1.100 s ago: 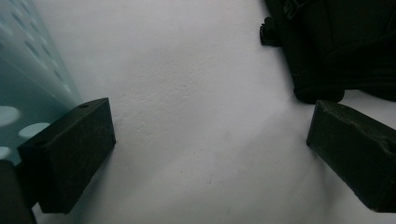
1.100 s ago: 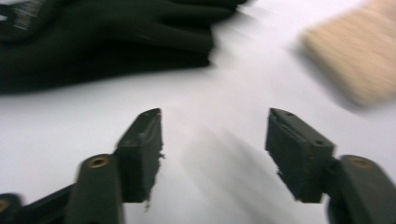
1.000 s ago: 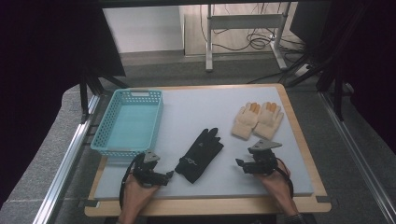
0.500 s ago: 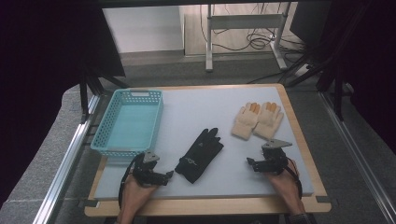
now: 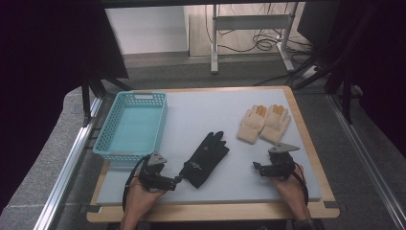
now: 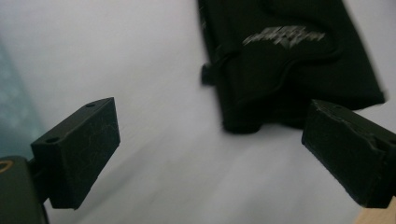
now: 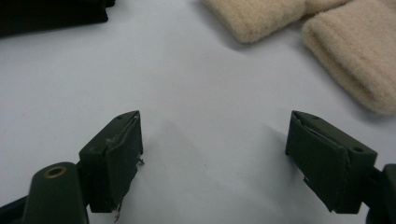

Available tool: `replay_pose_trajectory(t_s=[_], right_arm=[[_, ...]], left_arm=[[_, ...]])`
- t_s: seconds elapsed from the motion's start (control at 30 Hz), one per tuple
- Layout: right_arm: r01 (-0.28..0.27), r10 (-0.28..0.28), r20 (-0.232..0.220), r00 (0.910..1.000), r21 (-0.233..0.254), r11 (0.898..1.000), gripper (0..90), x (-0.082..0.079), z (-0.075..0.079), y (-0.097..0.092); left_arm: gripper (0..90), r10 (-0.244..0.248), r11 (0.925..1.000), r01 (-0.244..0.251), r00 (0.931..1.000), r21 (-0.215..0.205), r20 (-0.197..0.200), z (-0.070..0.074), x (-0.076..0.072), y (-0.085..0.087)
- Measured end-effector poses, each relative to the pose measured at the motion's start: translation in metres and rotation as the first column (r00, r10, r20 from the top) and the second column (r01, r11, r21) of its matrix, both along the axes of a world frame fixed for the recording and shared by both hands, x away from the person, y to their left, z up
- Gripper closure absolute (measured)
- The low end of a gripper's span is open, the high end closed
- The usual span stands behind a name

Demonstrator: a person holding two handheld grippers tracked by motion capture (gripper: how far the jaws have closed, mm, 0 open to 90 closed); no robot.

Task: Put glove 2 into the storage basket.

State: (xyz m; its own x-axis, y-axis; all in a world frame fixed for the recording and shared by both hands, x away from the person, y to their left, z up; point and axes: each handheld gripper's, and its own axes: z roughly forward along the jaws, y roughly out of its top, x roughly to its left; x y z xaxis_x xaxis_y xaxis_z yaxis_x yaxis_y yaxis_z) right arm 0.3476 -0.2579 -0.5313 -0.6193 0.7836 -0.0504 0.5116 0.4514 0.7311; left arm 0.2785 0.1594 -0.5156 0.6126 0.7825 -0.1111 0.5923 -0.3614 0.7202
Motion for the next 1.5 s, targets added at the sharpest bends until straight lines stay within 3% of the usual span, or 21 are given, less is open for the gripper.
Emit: replay_pose_trajectory(t_s=[0.07,0.13,0.27,0.43,0.6,0.77,0.83,1.0,1.1,1.2,1.4,1.47,1.5], right_arm=[[0.000,0.000,0.000,1.0000,0.000,1.000,18.4,0.000,0.000,0.000],[0.000,0.000,0.000,1.0000,0.000,1.000,18.4,0.000,0.000,0.000],[0.000,0.000,0.001,1.0000,0.000,1.000,18.4,0.000,0.000,0.000],[0.000,0.000,0.001,1.0000,0.001,1.000,18.4,0.000,0.000,0.000],[0.000,0.000,0.000,1.0000,0.001,1.000,18.4,0.000,0.000,0.000],[0.000,0.000,0.001,1.0000,0.001,1.000,18.4,0.000,0.000,0.000],[-0.001,0.001,0.000,1.0000,0.000,1.000,18.4,0.000,0.000,0.000],[0.000,0.000,0.001,1.0000,0.001,1.000,18.4,0.000,0.000,0.000],[0.000,0.000,0.000,1.0000,0.001,1.000,18.4,0.000,0.000,0.000],[0.000,0.000,0.001,1.0000,-0.001,1.000,18.4,0.000,0.000,0.000],[0.000,0.000,0.001,1.0000,-0.001,1.000,18.4,0.000,0.000,0.000],[0.000,0.000,0.002,1.0000,-0.002,1.000,18.4,0.000,0.000,0.000],[0.000,0.000,0.002,1.0000,-0.002,1.000,18.4,0.000,0.000,0.000]], left_arm=[[4.8,-0.007,1.0000,0.007,1.0000,-0.005,-0.001,0.003,0.002,-0.005],[4.3,-0.035,0.9994,0.035,0.9994,0.005,-0.001,0.011,0.010,-0.022],[1.8,-0.041,0.9981,0.042,0.9991,0.045,-0.005,0.018,0.024,-0.048],[0.0,-0.066,0.9962,0.068,0.9974,0.054,-0.026,0.020,0.042,-0.079],[0.0,-0.075,0.9894,0.076,0.9971,0.124,-0.017,0.015,0.052,-0.107],[0.0,-0.033,0.9766,0.038,0.9991,0.212,-0.027,0.001,0.067,-0.111],[0.0,-0.019,0.9734,0.029,0.9988,0.227,-0.045,-0.005,0.072,-0.108],[0.0,-0.050,0.9866,0.069,0.9908,0.148,-0.126,-0.014,0.077,-0.104],[0.0,-0.059,0.9793,0.080,0.9917,0.186,-0.115,-0.017,0.075,-0.111],[0.7,-0.055,0.9800,0.077,0.9911,0.184,-0.121,-0.016,0.076,-0.110],[23.4,-0.040,0.9803,0.063,0.9911,0.187,-0.127,-0.010,0.079,-0.102],[35.3,-0.043,0.9804,0.066,0.9911,0.186,-0.126,-0.007,0.080,-0.100],[44.9,-0.059,0.9762,0.078,0.9933,0.202,-0.100,-0.004,0.079,-0.098]])
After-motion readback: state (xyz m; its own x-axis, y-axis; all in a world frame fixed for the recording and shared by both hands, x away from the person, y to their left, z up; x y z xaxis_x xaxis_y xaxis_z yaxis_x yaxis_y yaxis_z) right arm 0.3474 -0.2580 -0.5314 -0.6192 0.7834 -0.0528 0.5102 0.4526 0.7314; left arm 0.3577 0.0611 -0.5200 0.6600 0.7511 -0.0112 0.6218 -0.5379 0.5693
